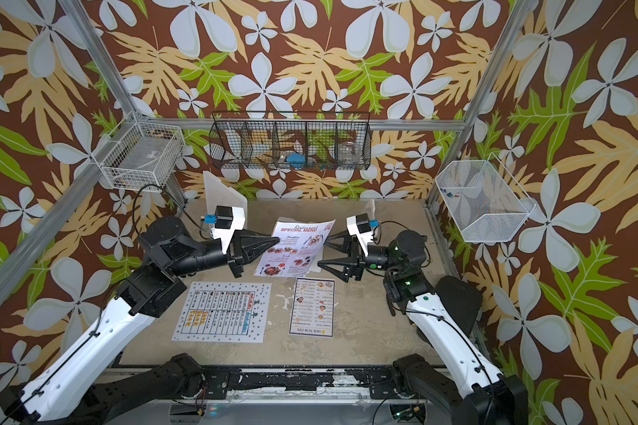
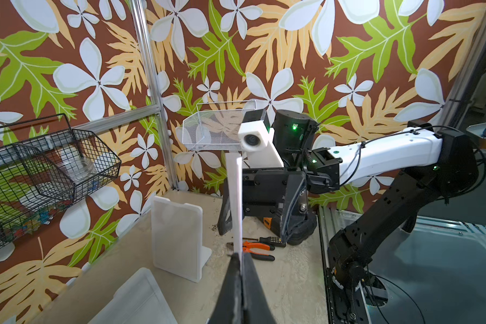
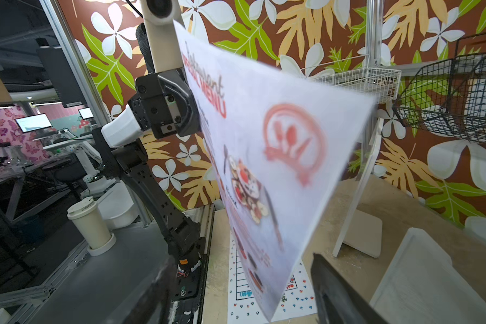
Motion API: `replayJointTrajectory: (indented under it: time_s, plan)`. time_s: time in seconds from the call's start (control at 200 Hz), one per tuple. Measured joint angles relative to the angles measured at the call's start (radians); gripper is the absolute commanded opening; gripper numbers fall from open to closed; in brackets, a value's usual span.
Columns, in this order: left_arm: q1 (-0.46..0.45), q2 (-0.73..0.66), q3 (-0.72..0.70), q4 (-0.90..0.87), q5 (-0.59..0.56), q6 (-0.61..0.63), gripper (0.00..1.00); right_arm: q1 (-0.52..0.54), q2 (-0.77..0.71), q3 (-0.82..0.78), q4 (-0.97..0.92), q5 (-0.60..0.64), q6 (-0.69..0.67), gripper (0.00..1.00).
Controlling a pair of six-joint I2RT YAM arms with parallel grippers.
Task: Insert the menus into the narrow rack
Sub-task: Pick up the menu from the center of the board.
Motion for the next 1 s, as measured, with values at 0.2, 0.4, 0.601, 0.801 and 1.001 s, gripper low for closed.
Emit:
replayJointTrajectory:
  time_s: [0.2,0.4,0.601,0.801,1.001]
  plan:
    - [0.0,0.0,0.002,0.006,0.003,-0.008,0.0,0.008,0.021,-0.023,0.126,-0.006,0.073,0.7]
    - [0.0,0.003,0.003,0.031,0.003,-0.02,0.0,0.034,0.053,-0.063,0.327,-0.017,0.215,0.55]
    - [0.0,0.011,-0.001,0.056,-0.002,-0.042,0.0,0.037,0.093,-0.087,0.534,-0.018,0.369,0.43]
    - [0.0,0.011,-0.001,0.062,-0.016,-0.054,0.0,0.037,0.098,-0.087,0.601,-0.018,0.419,0.24]
    - [0.001,0.011,-0.006,0.062,-0.024,-0.057,0.0,0.037,0.097,-0.084,0.6,-0.016,0.422,0.01]
